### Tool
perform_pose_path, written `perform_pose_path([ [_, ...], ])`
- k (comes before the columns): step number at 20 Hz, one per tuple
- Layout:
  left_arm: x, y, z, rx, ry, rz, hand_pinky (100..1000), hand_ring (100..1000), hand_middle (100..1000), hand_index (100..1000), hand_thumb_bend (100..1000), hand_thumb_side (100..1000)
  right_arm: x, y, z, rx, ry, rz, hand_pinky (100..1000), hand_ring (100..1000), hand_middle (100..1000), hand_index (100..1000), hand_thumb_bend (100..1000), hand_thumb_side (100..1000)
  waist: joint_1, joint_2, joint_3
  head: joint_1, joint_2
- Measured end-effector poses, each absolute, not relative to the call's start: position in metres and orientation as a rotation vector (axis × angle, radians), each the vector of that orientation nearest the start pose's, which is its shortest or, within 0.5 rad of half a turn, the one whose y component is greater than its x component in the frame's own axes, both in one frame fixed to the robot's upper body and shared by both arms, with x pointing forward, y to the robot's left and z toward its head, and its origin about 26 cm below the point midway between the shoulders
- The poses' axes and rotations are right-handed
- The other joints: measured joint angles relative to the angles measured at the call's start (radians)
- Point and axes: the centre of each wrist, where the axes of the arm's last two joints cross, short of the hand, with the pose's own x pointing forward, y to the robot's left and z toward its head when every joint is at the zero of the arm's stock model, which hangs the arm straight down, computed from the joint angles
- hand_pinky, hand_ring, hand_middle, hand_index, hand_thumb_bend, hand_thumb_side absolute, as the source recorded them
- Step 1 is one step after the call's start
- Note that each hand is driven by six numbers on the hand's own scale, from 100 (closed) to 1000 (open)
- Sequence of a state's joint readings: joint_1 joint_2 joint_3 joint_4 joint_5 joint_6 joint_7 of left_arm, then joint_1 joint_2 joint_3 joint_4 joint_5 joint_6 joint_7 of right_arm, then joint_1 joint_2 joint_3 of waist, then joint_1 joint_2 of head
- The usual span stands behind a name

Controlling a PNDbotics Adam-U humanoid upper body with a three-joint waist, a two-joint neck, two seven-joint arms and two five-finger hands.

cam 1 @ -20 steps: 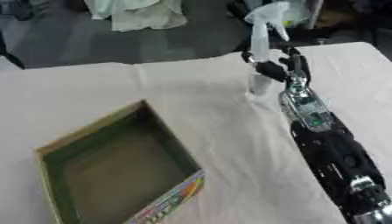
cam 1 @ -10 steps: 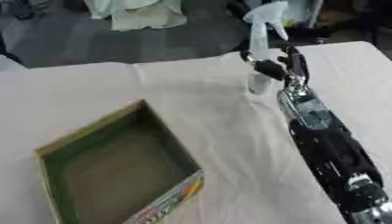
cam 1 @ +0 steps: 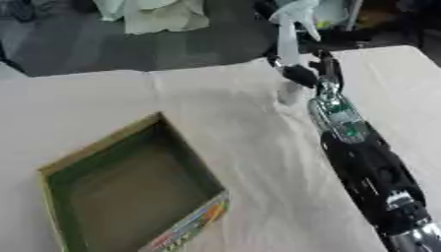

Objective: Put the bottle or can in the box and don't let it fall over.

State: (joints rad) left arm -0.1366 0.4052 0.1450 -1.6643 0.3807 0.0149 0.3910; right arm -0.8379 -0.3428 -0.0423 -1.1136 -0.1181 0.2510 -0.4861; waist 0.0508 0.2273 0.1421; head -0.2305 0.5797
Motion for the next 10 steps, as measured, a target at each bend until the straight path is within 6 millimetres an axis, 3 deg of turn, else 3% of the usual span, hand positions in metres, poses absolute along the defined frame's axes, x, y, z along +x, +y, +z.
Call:
perform_pose_path([
  [10,0.3057,0.3587,0.0985,0.335,-1.8,0.384,795,778,732,780,587,770,0.4606,-0.272,0.195,-0.491,-1.715,-0.243,653,871,902,810,590,137,0.002,0.0,-0.001,-0.002,-0.002],
])
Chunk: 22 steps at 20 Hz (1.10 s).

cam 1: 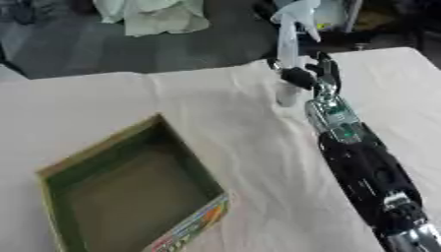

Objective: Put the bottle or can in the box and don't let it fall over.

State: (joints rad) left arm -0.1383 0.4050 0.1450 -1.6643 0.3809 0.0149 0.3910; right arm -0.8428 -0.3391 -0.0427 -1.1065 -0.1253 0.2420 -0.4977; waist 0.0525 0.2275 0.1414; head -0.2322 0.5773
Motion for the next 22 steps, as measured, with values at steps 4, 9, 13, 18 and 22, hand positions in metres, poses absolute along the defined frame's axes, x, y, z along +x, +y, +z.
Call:
perform_pose_path([
  [4,0.3061,0.3585,0.099,0.334,-1.802,0.383,795,778,732,780,587,770,0.4607,-0.2717,0.1948,-0.478,-1.718,-0.257,636,845,886,795,519,100,0.001,0.0,-0.001,0.0,0.0],
  [9,0.3062,0.3585,0.0991,0.334,-1.802,0.383,795,778,731,780,586,771,0.4611,-0.2726,0.1934,-0.455,-1.721,-0.28,612,819,873,783,465,100,0.001,0.001,-0.001,0.0,0.0],
  [13,0.3062,0.3585,0.0991,0.334,-1.802,0.383,795,778,731,780,585,771,0.4611,-0.2726,0.1934,-0.437,-1.73,-0.288,593,802,861,771,440,100,0.001,0.002,-0.001,0.0,-0.001],
  [18,0.3062,0.3585,0.0991,0.334,-1.802,0.383,795,778,731,779,585,771,0.4611,-0.2729,0.1934,-0.421,-1.743,-0.296,513,737,806,725,406,100,0.001,0.003,-0.001,0.0,-0.002],
  [22,0.3063,0.3585,0.0992,0.333,-1.803,0.383,795,778,731,779,584,771,0.4613,-0.271,0.1926,-0.413,-1.755,-0.304,391,636,744,680,383,100,0.001,0.003,-0.001,0.0,-0.004],
])
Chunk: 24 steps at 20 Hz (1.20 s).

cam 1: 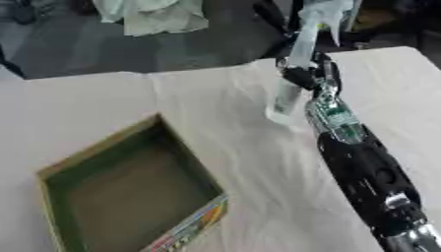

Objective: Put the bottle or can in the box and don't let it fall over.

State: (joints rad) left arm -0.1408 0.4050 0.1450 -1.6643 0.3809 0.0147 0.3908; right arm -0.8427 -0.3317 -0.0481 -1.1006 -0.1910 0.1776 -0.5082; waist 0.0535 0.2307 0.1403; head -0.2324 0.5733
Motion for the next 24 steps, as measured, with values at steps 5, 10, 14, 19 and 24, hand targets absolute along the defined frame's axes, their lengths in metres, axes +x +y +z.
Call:
perform_pose_path([
  [5,0.3063,0.3584,0.0992,0.333,-1.803,0.383,795,777,728,779,583,771,0.4614,-0.2703,0.1926,-0.412,-1.773,-0.31,275,523,634,606,347,100,0.0,0.002,0.001,-0.001,-0.002],
  [10,0.3063,0.3584,0.0993,0.333,-1.803,0.383,795,776,724,778,582,771,0.4615,-0.2694,0.193,-0.42,-1.802,-0.309,133,388,482,473,258,100,0.0,0.002,0.002,-0.003,-0.002],
  [14,0.3063,0.3584,0.0993,0.333,-1.803,0.384,795,776,722,777,580,770,0.4613,-0.2684,0.1935,-0.438,-1.836,-0.305,100,277,360,388,221,100,0.0,0.002,0.002,-0.002,-0.002],
  [19,0.3064,0.3584,0.0994,0.332,-1.804,0.385,794,776,718,769,578,769,0.4601,-0.2661,0.1998,-0.447,-1.898,-0.3,100,205,284,335,265,100,0.0,0.002,0.002,-0.002,-0.002],
  [24,0.3064,0.3584,0.0994,0.33,-1.804,0.387,795,775,713,761,576,766,0.4598,-0.2652,0.2006,-0.487,-1.937,-0.304,100,120,211,299,329,100,0.0,0.002,0.002,-0.002,-0.002],
])
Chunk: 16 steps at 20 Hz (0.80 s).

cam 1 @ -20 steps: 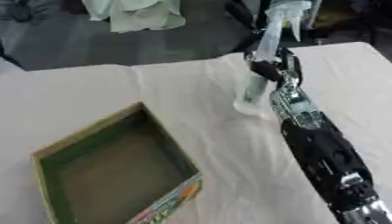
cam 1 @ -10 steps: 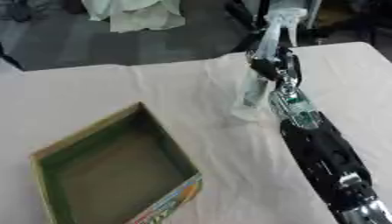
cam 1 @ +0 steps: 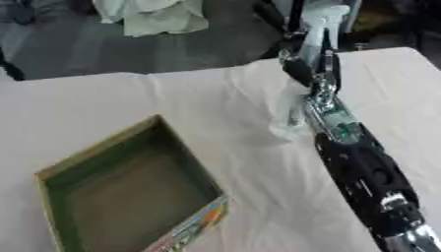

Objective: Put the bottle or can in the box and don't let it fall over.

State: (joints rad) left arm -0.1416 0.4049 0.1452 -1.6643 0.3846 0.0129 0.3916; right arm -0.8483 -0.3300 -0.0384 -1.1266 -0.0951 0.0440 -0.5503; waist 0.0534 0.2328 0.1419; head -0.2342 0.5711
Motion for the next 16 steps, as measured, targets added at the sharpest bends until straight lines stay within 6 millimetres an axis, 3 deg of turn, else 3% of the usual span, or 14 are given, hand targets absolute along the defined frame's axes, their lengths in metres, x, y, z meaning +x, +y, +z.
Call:
perform_pose_path([
  [7,0.306,0.358,0.099,0.326,-1.807,0.388,798,772,707,756,573,761,0.458,-0.263,0.205,-0.536,-1.98,-0.314,100,100,137,237,366,100,0.0,0.0,0.0,0.001,0.0],
  [16,0.306,0.358,0.099,0.318,-1.808,0.391,796,771,701,749,571,761,0.454,-0.26,0.212,-0.539,-2.021,-0.333,100,100,141,241,362,100,0.0,0.0,-0.003,0.003,0.0],
])
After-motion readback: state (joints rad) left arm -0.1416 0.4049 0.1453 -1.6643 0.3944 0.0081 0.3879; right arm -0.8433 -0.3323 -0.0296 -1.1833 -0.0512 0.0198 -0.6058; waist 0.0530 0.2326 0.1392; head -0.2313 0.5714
